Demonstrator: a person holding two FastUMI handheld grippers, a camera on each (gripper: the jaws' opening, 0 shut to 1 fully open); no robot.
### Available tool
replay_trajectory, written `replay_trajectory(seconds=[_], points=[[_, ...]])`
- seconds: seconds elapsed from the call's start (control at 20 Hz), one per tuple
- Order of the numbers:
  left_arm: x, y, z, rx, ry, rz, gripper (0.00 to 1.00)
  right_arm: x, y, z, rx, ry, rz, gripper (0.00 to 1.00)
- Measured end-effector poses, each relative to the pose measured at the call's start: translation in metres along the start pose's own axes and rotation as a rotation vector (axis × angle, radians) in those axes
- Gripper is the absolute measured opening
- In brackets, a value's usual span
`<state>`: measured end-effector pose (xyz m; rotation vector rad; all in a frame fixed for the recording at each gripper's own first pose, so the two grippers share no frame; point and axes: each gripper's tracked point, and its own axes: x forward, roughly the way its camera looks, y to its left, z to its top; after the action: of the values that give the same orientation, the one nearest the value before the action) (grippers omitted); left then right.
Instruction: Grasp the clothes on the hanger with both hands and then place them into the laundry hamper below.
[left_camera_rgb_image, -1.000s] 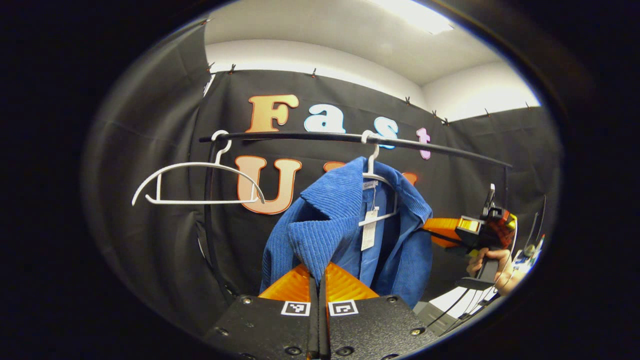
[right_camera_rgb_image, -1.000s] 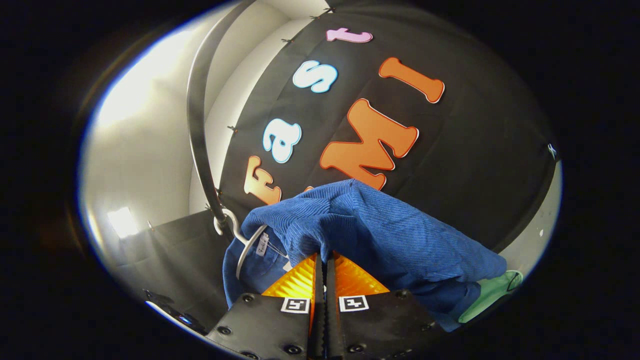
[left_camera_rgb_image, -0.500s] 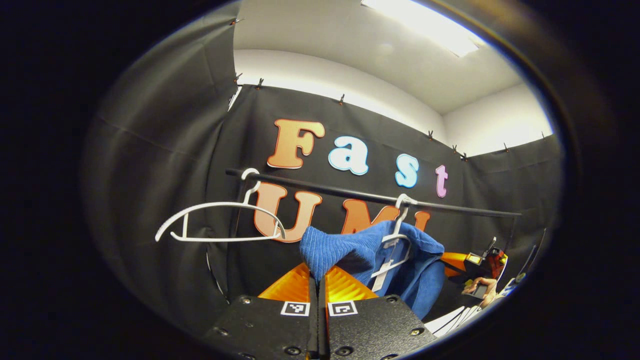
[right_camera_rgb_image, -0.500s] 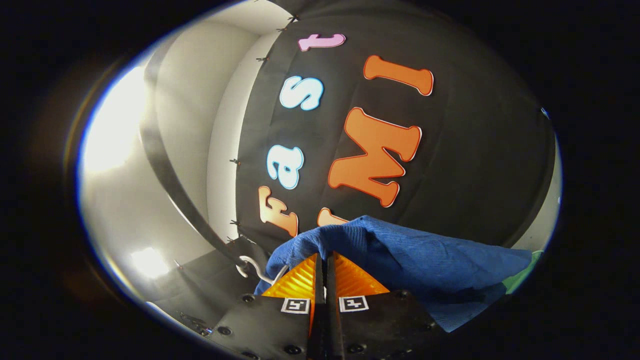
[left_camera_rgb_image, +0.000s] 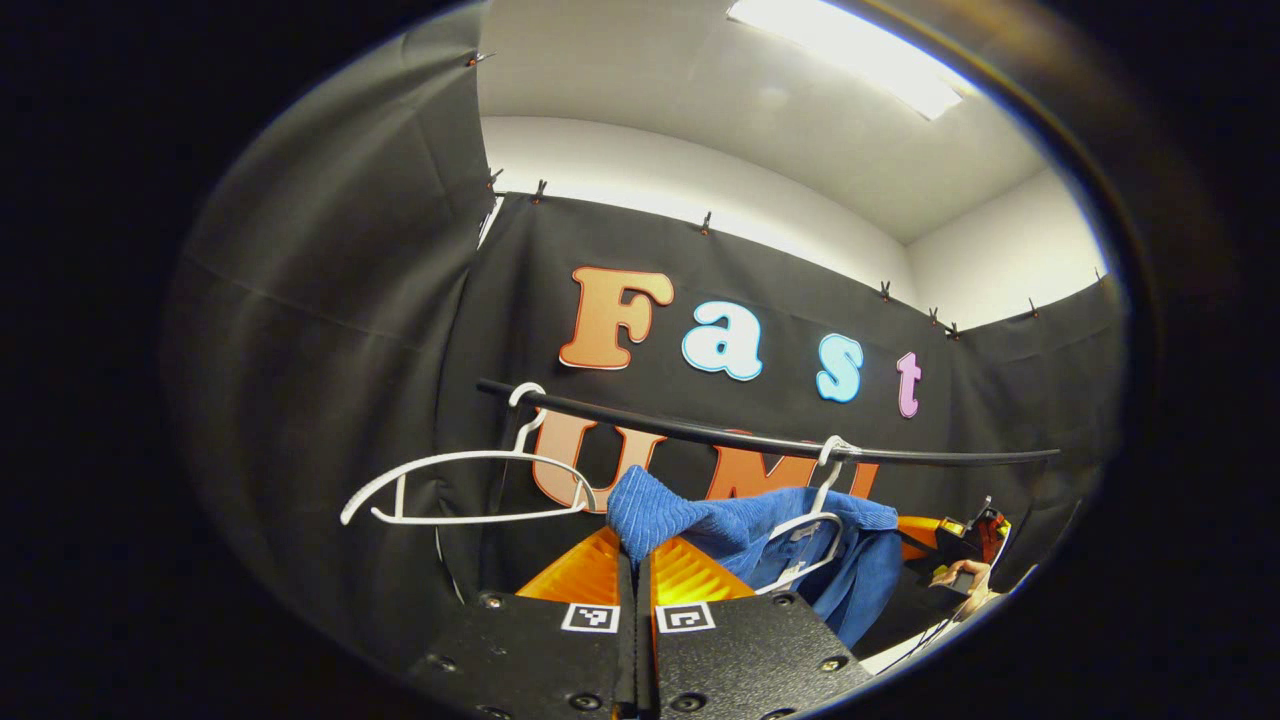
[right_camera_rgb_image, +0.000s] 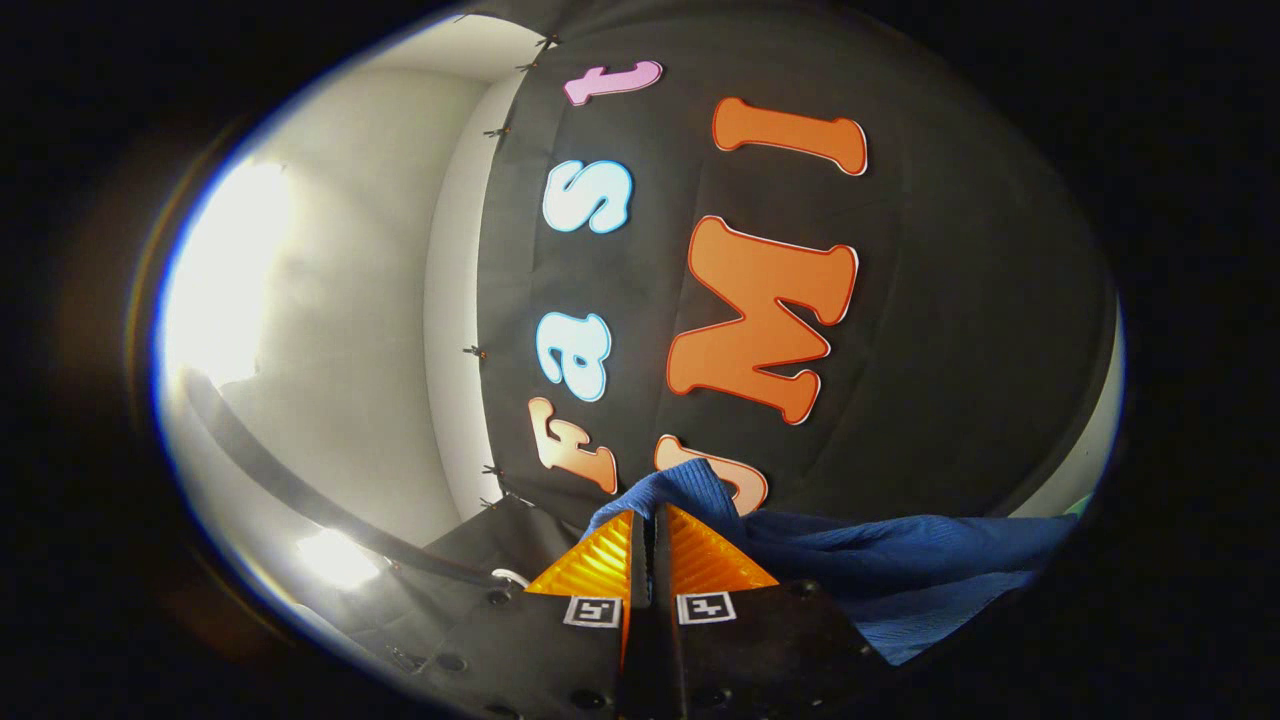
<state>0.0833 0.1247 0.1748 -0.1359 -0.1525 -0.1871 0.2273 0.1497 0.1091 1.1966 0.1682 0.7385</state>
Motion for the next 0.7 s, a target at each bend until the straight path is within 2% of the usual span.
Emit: replay_trajectory(seconds=[0.4, 0.7], points=[[0.016, 0.004, 0.016, 0.023, 0.001, 0.015, 0.0, 0.025, 0.01, 0.024, -0.021, 0.026, 0.023, 0.07], [0.041, 0.01, 0.008, 0.05, 0.032, 0.017, 0.0, 0.039, 0.0, 0.042, -0.015, 0.027, 0.002, 0.07]])
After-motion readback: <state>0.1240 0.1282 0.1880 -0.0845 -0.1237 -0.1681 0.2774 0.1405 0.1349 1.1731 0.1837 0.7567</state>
